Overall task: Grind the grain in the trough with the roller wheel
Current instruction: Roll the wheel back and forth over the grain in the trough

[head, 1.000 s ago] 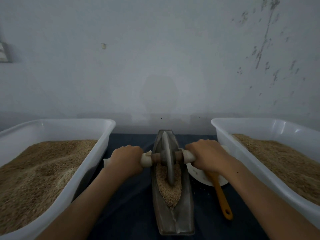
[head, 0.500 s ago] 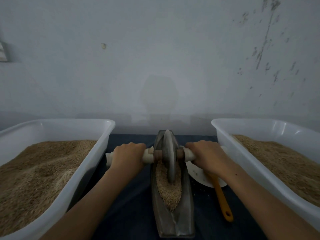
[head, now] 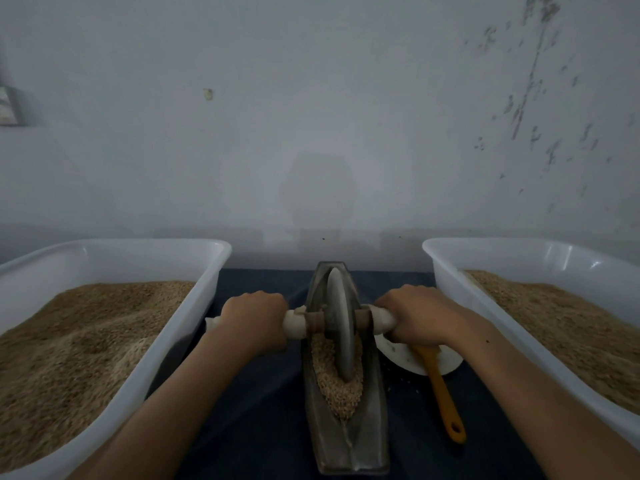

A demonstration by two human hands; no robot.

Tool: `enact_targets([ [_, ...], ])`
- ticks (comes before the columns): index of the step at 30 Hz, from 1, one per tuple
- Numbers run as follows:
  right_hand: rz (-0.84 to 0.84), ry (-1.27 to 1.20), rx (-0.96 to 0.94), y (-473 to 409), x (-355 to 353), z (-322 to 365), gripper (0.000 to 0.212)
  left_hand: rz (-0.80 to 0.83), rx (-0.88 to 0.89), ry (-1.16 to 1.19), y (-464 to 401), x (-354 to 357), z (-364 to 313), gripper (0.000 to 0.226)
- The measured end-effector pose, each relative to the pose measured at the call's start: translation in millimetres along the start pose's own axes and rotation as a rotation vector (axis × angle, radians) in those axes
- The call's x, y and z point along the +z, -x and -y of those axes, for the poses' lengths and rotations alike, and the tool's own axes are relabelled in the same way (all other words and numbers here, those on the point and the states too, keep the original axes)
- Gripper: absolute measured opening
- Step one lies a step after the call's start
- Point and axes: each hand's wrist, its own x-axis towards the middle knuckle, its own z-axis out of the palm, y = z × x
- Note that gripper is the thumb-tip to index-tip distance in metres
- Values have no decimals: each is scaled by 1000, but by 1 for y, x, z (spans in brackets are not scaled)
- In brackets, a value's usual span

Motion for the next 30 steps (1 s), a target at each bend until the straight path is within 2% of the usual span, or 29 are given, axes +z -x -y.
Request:
enact_targets([
  [5, -223, 31, 57, -5, 14, 1, 6, -250, -16, -11, -1, 6, -5, 13],
  [8, -287, 26, 81, -7, 19, 2, 5, -326, -26, 2, -1, 9, -6, 14],
  [12, -254, 44, 73, -4, 15, 3, 8, -255, -19, -2, 0, 9, -4, 16],
  [17, -28, 37, 38, 0, -1, 5, 12, -17, 14, 9, 0, 0, 0, 28],
  [20, 29, 22, 36, 1, -4, 6, 13, 39, 22, -7, -1, -2, 1, 35],
  [23, -27, 34, 64, -1, -1, 8, 13, -5, -2, 0, -1, 1, 0, 31],
  [27, -223, 80, 90, -4, 10, 8, 14, -200, -26, 36, 0, 7, -4, 11],
  [30, -269, 58, 92, -5, 14, 7, 9, -264, -28, 51, 0, 9, -5, 8],
])
